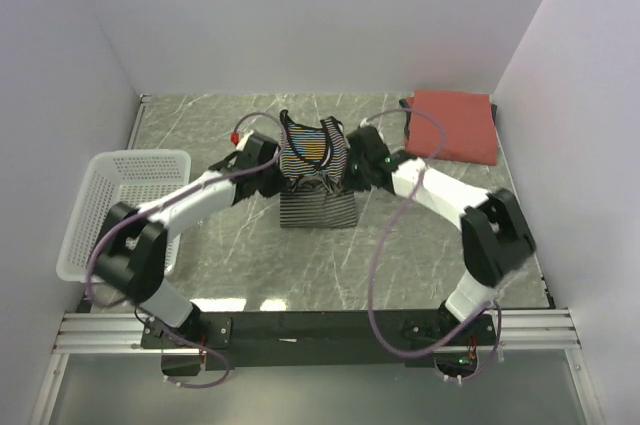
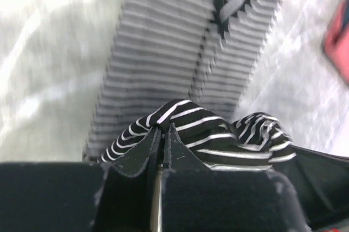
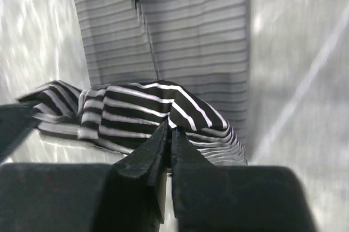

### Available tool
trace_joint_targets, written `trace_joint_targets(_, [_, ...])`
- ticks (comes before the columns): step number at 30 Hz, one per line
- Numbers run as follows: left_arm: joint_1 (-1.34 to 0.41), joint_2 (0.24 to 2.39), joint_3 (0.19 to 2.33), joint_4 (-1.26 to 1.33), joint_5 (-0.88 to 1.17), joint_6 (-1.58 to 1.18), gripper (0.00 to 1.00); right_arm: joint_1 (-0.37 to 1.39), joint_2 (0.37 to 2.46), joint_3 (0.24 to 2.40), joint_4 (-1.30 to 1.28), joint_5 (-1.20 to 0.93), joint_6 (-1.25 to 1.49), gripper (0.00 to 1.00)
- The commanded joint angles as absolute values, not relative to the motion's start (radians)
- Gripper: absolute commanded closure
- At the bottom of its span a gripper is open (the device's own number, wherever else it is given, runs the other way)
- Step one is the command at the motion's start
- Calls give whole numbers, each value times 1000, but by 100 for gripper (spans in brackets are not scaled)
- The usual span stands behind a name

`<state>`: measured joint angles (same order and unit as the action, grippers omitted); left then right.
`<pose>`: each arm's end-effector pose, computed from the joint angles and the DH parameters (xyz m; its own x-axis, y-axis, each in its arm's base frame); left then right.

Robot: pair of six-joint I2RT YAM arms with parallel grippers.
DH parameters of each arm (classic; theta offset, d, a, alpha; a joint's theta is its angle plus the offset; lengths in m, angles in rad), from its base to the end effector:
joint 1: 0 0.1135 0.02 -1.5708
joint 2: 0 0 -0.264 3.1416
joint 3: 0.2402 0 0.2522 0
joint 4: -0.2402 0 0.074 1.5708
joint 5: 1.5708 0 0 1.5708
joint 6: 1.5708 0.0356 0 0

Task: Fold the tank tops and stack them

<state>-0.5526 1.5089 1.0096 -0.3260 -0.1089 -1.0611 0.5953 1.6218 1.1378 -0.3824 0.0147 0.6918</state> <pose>0.2758 -0.1655 0.2320 -0.7058 -0.5842 -0.4007 -0.3219 0.7684 -0.5532 0.2894 0.1954 0.2328 -0.8385 0.2025 -0.5058 -0.0232 0.9143 0.4045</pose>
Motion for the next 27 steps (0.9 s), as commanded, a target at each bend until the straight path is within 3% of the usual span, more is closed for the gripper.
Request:
trace_joint_targets(1, [-483,1680,1132,-224,-80,-991,93,519,1745,1290,-337,-47,617,90])
trace_joint_targets(5, [-413,1850,1258,-180,-41,-951,76,442,1868,1414,-307,-119,600,52])
trace_joint_targets(8, [-379,1897,1275,-45,-12,-946,63,403,1901,1472,-235,-138,580,42])
trace_joint_targets(10, [-368,1920,1331,-73,-8,-936,54,391,1908,1500,-247,-149,565,29])
trace_joint_targets(12, [-367,1898,1315,-77,-14,-919,50,390,1872,1491,-284,-103,532,29])
trace_joint_targets(13, [-367,1860,1301,-74,-20,-911,35,393,1852,1467,-279,-78,532,29])
trace_joint_targets(16, [-365,1810,1272,-91,-37,-887,30,411,1780,1359,-249,-71,541,31])
trace_joint_targets(20, [-367,1781,1261,-140,-64,-884,31,477,1732,1250,-221,-46,575,39])
trace_joint_targets(23, [-371,1764,1255,-201,-80,-897,44,543,1753,1247,-222,-20,586,51])
trace_joint_targets(27, [-394,1681,1094,-215,-124,-920,48,595,1790,1233,-252,26,601,52])
